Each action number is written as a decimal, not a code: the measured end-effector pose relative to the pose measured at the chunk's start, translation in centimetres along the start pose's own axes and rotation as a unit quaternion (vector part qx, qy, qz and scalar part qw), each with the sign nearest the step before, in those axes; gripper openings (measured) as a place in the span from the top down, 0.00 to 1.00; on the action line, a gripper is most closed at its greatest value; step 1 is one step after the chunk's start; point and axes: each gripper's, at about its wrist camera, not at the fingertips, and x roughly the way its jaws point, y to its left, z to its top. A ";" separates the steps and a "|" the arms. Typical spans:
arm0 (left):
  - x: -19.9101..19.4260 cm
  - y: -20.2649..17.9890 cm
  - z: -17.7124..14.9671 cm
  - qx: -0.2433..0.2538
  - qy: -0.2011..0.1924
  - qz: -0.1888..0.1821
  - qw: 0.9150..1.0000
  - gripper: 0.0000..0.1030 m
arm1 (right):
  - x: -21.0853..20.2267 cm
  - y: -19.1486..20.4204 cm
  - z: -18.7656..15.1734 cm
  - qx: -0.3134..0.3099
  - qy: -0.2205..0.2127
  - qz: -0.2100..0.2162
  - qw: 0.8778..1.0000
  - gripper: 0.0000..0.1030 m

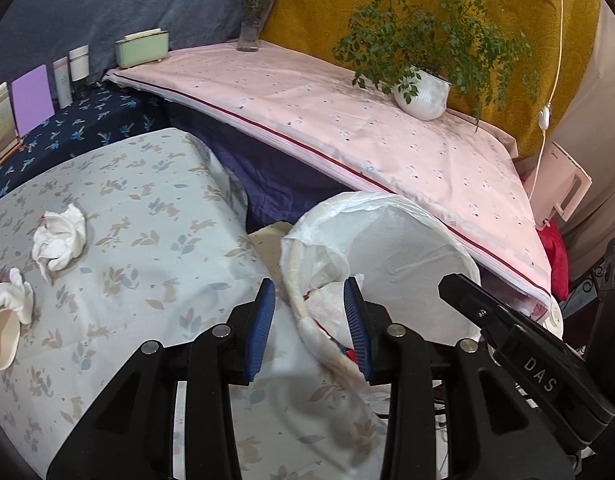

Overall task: Collect trash
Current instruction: 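Move both grippers back to the orange wrapper and white socks on the table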

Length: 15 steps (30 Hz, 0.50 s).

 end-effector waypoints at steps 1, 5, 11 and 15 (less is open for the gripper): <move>-0.2 0.4 -0.1 -0.002 -0.001 0.004 1.000 0.67 | 0.1 0.4 0.0 -0.003 0.001 0.001 1.000 0.89; -1.0 2.0 -0.3 -0.013 -0.006 0.018 1.000 0.67 | 0.2 1.8 -0.2 -0.017 0.005 0.003 1.000 0.89; -2.2 4.5 -0.9 -0.027 -0.011 0.044 0.999 0.67 | 0.7 4.3 -0.8 -0.043 0.014 0.006 0.999 0.82; -3.0 6.3 -1.4 -0.036 -0.011 0.064 0.997 0.67 | 1.2 6.3 -1.2 -0.063 0.023 0.009 0.998 0.81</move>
